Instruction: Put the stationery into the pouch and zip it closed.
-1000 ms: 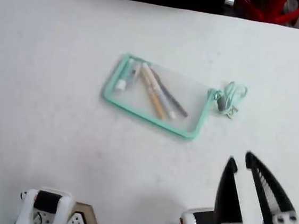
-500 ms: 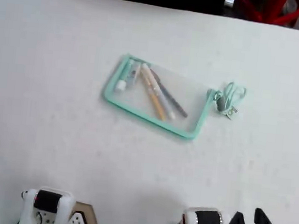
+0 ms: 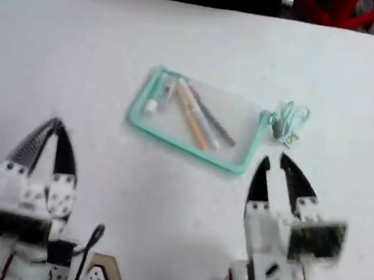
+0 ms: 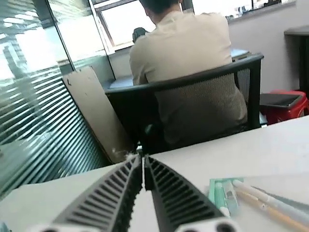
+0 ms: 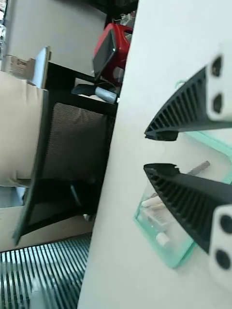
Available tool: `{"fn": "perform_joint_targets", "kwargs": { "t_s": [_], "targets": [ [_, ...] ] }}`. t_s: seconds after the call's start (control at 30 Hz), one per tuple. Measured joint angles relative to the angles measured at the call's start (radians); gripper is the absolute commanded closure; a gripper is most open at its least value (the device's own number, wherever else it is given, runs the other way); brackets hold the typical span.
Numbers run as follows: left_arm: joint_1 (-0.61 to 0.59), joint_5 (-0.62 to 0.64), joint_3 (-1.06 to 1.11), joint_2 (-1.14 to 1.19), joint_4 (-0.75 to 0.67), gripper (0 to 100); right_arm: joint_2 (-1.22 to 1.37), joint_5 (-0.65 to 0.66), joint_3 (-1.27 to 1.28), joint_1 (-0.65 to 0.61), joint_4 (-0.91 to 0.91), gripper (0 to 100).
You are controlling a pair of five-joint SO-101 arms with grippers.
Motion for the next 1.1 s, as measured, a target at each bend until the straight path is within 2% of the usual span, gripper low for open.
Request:
{"fn": "perform_joint_targets", "kwargs": {
  "t_s": [0.1,0.3,0.37,0.7,0.8,1.0,1.1],
  "targets": [
    [-0.008,0.000,0.216,0.000,-0.155,97,0.000,0.000,0.207,0.002,-0.170,91.1],
    [-0.123,0.000,0.649,0.017,-0.500,97,0.012,0.000,0.560,0.000,-0.474,91.1],
    [-0.152,0.000,0.721,0.023,-0.542,97,0.011,0.000,0.663,0.002,-0.545,91.1],
    [-0.178,0.000,0.743,0.031,-0.330,97,0.017,0.002,0.729,0.003,-0.542,91.4],
    [-0.178,0.000,0.743,0.031,-0.213,97,0.017,0.002,0.729,0.002,-0.419,91.1],
    [-0.178,0.000,0.743,0.031,0.020,97,0.015,0.002,0.729,-0.048,0.014,91.5],
    [-0.178,0.000,0.743,0.031,0.095,97,0.015,0.002,0.729,-0.049,0.068,91.5]
  ]
}}
